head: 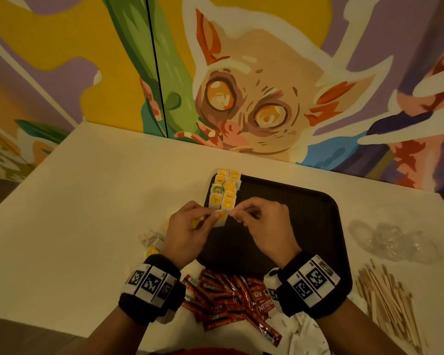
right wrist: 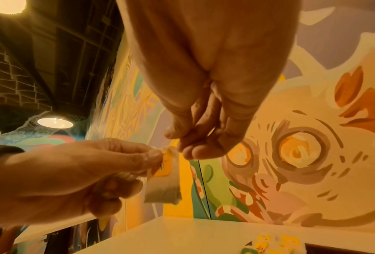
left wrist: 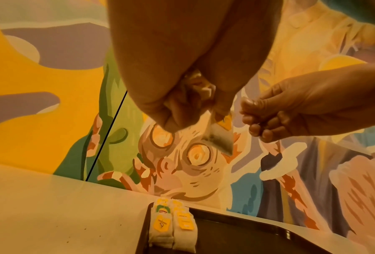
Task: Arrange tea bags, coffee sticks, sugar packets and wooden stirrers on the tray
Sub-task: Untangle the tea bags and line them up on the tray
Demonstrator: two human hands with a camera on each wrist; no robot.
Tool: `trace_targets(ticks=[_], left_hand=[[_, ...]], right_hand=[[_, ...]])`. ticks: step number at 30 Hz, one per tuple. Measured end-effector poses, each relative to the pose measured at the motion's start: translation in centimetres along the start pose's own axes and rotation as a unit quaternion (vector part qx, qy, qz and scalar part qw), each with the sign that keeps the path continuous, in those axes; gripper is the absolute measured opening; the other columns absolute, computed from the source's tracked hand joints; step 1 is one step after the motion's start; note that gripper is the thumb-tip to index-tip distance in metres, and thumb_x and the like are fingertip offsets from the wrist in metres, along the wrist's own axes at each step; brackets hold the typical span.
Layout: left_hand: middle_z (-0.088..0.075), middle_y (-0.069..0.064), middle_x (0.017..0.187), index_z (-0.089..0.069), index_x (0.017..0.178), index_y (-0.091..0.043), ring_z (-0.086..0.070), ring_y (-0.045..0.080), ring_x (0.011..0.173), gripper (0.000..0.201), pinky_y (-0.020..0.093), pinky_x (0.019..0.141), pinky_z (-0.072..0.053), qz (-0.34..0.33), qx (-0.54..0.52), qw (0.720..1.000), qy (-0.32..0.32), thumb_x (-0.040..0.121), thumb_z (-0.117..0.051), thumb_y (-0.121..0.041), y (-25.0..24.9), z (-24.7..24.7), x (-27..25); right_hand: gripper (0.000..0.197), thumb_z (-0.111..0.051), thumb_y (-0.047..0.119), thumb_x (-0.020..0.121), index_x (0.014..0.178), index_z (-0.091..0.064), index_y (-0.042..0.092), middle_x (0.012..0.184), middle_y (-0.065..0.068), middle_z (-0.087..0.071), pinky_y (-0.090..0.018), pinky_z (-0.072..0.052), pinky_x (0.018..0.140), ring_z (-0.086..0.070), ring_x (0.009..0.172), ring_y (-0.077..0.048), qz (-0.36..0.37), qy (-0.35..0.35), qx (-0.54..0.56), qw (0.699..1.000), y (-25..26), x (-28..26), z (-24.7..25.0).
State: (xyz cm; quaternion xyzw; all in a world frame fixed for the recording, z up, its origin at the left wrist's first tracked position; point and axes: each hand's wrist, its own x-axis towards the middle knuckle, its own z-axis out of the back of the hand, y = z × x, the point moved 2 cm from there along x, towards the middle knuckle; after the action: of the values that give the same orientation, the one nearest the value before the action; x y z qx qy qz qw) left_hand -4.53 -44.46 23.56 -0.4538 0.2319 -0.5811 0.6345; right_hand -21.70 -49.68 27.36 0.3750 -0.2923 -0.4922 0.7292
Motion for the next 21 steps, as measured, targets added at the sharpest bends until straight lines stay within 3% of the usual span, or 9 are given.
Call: trace_targets(ticks=[4,8,11,13,18,21], left_hand=[[-0.055,-0.01,0.074,-0.076,0.097,-0.029,-0.054,0.004,0.071,0.012,0.011,0.056,-0.039,-0.004,0.014,0.999,-0.035,0.086,-0.069,-0.027,0.1,0.3,0.2],[-0.053,-0.013,0.072,-0.075,0.097,-0.029,-0.054,0.005,0.072,0.013,0.01,0.056,-0.038,-0.019,0.035,0.998,-0.04,0.085,-0.07,-0.027,0.0,0.5,0.3],[-0.052,-0.013,0.073,-0.076,0.097,-0.026,-0.054,0.006,0.074,0.013,0.014,0.056,-0.04,-0.026,0.048,0.998,-0.04,0.085,-0.07,-0.026,0.0,0.5,0.4],[-0.051,-0.013,0.072,-0.076,0.096,-0.026,-0.054,0.004,0.073,0.013,0.009,0.056,-0.037,-0.032,0.055,0.997,-0.041,0.085,-0.071,-0.026,0.1,0.6,0.4],[-0.046,-0.018,0.072,-0.077,0.093,-0.022,-0.05,-0.004,0.065,0.012,0.005,0.059,-0.035,-0.059,0.069,0.995,-0.034,0.083,-0.071,-0.026,0.4,0.6,0.4],[-0.047,-0.014,0.074,-0.077,0.094,-0.024,-0.047,-0.003,0.062,0.013,0.008,0.059,-0.038,-0.074,0.087,0.993,-0.018,0.083,-0.07,-0.027,0.6,0.5,0.3]], right_hand=[[0.01,-0.073,0.029,0.084,0.089,-0.073,0.019,0.078,0.007,-0.072,-0.022,-0.058,0.073,-0.068,0.073,-0.002,-0.019,-0.017,0.047,0.999,-0.1,-0.4,-0.2],[0.011,-0.075,0.018,0.083,0.09,-0.069,0.013,0.082,0.002,-0.074,-0.025,-0.059,0.075,-0.071,0.076,-0.008,-0.037,-0.026,0.131,0.99,-0.1,-0.8,-0.4],[0.014,-0.076,0.013,0.083,0.094,-0.066,0.013,0.085,-0.001,-0.073,-0.024,-0.059,0.073,-0.072,0.076,-0.011,-0.054,-0.034,0.177,0.982,-0.2,-1.0,-0.6],[0.019,-0.076,0.013,0.083,0.099,-0.066,0.016,0.086,0.0,-0.073,-0.025,-0.059,0.074,-0.071,0.077,-0.011,-0.061,-0.031,0.187,0.98,-0.3,-1.1,-0.7],[0.031,-0.072,0.015,0.087,0.117,-0.065,0.018,0.087,0.002,-0.073,-0.021,-0.057,0.076,-0.071,0.073,-0.011,-0.082,0.057,0.149,0.984,-0.3,-1.7,-0.9],[0.02,-0.068,0.021,0.091,0.11,-0.071,0.021,0.09,0.007,-0.071,-0.018,-0.056,0.07,-0.069,0.072,-0.008,-0.084,0.108,0.077,0.988,-0.2,-1.9,-0.8]])
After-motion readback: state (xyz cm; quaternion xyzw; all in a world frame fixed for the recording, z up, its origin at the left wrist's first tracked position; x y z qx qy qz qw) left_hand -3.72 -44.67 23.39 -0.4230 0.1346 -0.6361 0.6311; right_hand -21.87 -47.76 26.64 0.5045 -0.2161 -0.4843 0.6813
